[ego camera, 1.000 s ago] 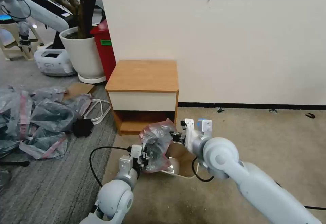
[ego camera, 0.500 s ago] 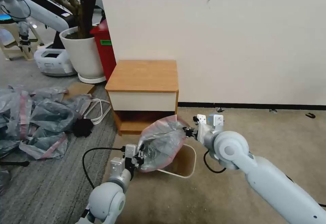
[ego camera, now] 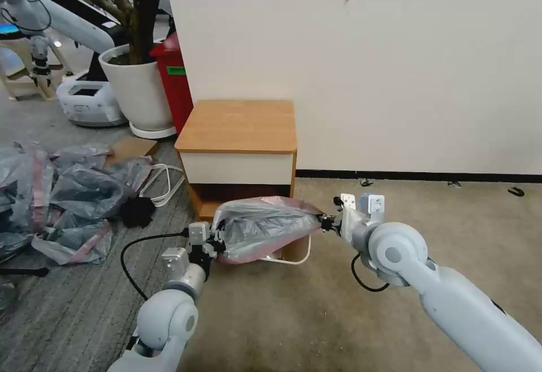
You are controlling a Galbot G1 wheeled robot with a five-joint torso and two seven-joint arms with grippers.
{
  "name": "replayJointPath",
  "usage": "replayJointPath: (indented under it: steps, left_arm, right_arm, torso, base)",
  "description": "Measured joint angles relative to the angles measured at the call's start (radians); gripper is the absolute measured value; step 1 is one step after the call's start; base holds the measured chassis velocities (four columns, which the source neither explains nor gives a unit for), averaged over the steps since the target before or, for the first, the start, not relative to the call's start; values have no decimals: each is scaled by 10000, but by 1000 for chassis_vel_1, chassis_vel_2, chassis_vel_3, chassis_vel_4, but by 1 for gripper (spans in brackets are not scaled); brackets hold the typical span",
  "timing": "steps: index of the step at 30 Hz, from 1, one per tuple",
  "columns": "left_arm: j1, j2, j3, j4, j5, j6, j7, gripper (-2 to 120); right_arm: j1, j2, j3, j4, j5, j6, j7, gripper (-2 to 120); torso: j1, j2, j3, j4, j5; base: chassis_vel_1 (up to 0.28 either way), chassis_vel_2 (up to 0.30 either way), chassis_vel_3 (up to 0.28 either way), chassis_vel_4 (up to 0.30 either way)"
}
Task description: Pick up the garbage bag from the table and place it over the trash can.
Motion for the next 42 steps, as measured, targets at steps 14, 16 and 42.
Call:
replayJointPath:
  steps: [14,16,42]
  left_arm:
    - [-515,-80,-20,228,-608,-502,-641,6]
    - [-566,-86,55,219,-879,-487,-823,6]
    - [-1052,-226,321,28,-3133,223,-2544,7]
  right_arm:
    - [-809,16,364,263,-42,-107,-157,0]
    - [-948,93,373,314,-86,-108,-155,0]
    - [-1776,547,329,186,-1730,664,-743,0]
  torso:
    - [0,0,0,0,-1]
    - [0,0,0,-1,0]
    - [0,0,0,0,1]
  base:
    - [0,0,0,0]
    - [0,0,0,0]
    - [0,0,0,0]
